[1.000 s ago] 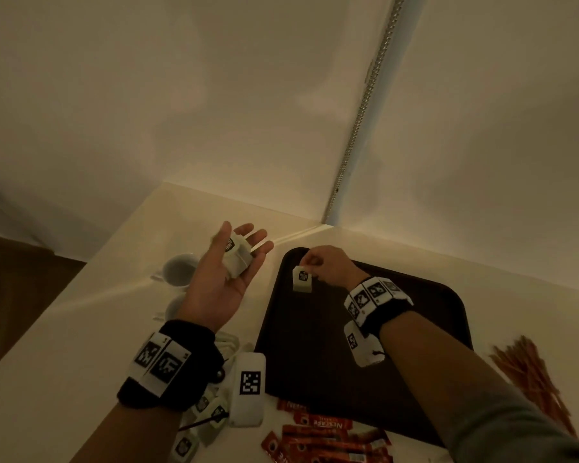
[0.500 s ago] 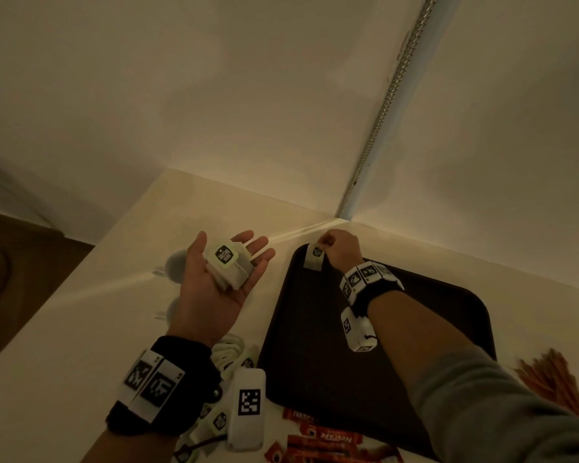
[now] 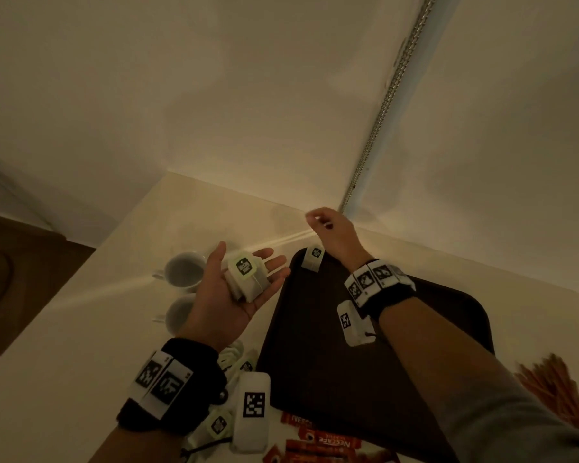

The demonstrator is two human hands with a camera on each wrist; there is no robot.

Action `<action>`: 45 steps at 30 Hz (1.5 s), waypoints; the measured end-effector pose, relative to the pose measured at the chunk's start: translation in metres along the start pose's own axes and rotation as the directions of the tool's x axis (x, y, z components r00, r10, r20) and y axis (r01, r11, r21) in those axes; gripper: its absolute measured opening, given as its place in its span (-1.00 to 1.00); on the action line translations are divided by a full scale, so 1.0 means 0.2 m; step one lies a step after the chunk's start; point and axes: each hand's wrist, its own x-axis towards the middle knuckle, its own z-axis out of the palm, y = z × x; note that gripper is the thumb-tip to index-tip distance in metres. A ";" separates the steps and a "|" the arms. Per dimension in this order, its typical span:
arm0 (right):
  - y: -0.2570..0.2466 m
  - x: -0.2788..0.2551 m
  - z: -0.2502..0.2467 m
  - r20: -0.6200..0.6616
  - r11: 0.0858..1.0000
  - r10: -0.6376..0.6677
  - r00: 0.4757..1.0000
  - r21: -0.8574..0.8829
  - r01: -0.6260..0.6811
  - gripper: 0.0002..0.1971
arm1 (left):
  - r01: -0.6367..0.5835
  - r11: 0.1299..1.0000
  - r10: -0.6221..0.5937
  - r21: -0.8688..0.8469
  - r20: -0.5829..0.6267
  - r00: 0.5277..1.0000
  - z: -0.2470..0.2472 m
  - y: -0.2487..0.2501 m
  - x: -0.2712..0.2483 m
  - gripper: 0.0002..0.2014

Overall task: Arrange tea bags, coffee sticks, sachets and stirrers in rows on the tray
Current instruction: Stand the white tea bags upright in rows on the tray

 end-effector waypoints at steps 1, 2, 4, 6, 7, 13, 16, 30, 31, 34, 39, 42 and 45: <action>-0.11 -0.04 -0.03 0.079 0.996 -0.088 0.993 0.036 0.085 -0.83 | 0.018 1.000 -0.018 0.005 -0.001 1.000 0.01 -0.01 0.00 -0.28; -0.22 -0.09 -0.07 0.166 0.984 -0.174 0.971 0.066 0.165 -0.85 | 0.034 0.999 -0.035 0.012 0.002 0.999 0.02 -0.01 0.01 -0.28; -0.38 -0.19 -0.12 0.318 0.955 -0.296 0.901 0.108 0.276 -0.87 | 0.052 0.998 -0.053 0.024 0.019 0.998 0.06 -0.02 0.01 -0.30; -0.46 -0.27 -0.16 0.402 0.929 -0.368 0.839 0.124 0.348 -0.73 | 0.045 0.999 -0.046 0.025 0.049 0.998 0.09 -0.03 0.00 -0.35; -0.48 -0.29 -0.16 0.420 0.919 -0.389 0.820 0.113 0.377 -0.68 | 0.038 0.999 -0.040 0.027 0.068 0.997 0.10 -0.03 -0.01 -0.37; -0.50 -0.33 -0.24 0.303 0.889 -0.455 0.838 0.090 0.450 -0.85 | 0.019 0.993 -0.043 0.115 0.206 0.978 0.15 -0.02 -0.05 -0.36; -0.56 -0.34 -0.33 0.292 0.891 -0.437 0.851 0.011 0.454 -0.86 | -0.142 0.983 0.117 0.117 0.199 0.973 0.15 -0.04 -0.05 -0.50; -0.79 -0.41 -0.48 0.245 0.831 -0.378 0.893 -0.335 0.443 -0.80 | -0.204 0.965 0.155 0.163 0.269 0.950 0.29 -0.13 -0.09 -0.72; -0.79 -0.41 -0.48 0.250 0.822 -0.371 0.894 -0.359 0.442 -0.79 | -0.186 0.970 0.139 0.156 0.272 0.952 0.29 -0.13 -0.09 -0.67; -0.79 -0.42 -0.48 0.256 0.865 -0.333 0.908 -0.301 0.402 -0.80 | -0.191 0.973 0.142 0.132 0.312 0.939 0.30 -0.13 -0.10 -0.60; -0.76 -0.44 -0.48 0.216 0.910 -0.319 0.923 -0.202 0.362 -0.80 | -0.250 0.966 0.228 0.059 0.254 0.940 0.29 -0.13 -0.08 -0.92; -0.74 -0.43 -0.49 0.230 0.948 -0.272 0.934 -0.105 0.301 -0.78 | -0.320 0.947 0.303 0.037 0.238 0.923 0.28 -0.12 -0.07 -0.89; -0.74 -0.44 -0.50 0.242 0.970 -0.230 0.942 -0.020 0.242 -0.77 | -0.355 0.932 0.321 0.078 0.281 0.905 0.28 -0.11 -0.07 -0.74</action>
